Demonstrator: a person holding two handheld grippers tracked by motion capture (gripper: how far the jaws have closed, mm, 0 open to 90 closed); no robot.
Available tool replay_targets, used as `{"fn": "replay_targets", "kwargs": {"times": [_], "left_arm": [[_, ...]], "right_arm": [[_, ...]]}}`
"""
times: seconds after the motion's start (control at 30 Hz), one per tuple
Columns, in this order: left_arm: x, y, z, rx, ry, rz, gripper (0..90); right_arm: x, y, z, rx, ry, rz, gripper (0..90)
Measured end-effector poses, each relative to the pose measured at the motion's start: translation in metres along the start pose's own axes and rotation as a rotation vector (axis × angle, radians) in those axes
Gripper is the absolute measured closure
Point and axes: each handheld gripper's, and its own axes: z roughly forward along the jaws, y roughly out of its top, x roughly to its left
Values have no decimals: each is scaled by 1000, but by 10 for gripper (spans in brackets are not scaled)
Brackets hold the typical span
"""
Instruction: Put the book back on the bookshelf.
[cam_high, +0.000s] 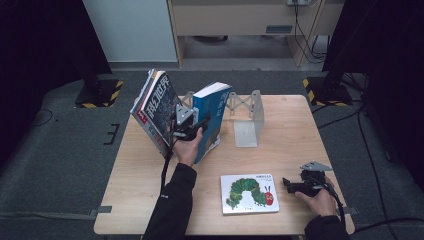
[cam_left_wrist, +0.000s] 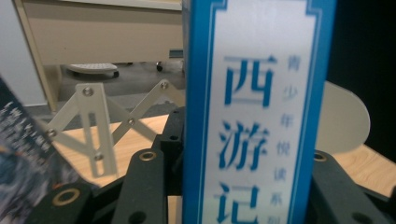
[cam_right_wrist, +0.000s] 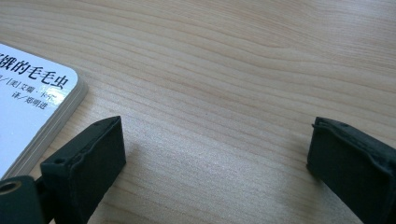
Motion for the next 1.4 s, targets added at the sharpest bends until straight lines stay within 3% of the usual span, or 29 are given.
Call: {"fn": "replay_targets", "kwargs": {"times": [0.3,0.4,0.57,0.8,1.03,1.4], "left_arm": [[7,-20,-26,29,21,23,592],[9,-29,-32,14,30,17,592],[13,-36,-41,0,10,-15,591],[8,-45,-54,-29,-25,-21,585],[1,-49,-55,-40,-48,-25,575],[-6,-49,-41,-60,-36,-52,568]], "right_arm": [[0,0,0,1,0,1,46],[0,0,0,0,0,1,45],[0,0,0,1,0,2,45],[1,0,0,-1,-2,3,42],[1,0,0,0,-2,2,42],[0,0,0,5,2,1,37]]}}
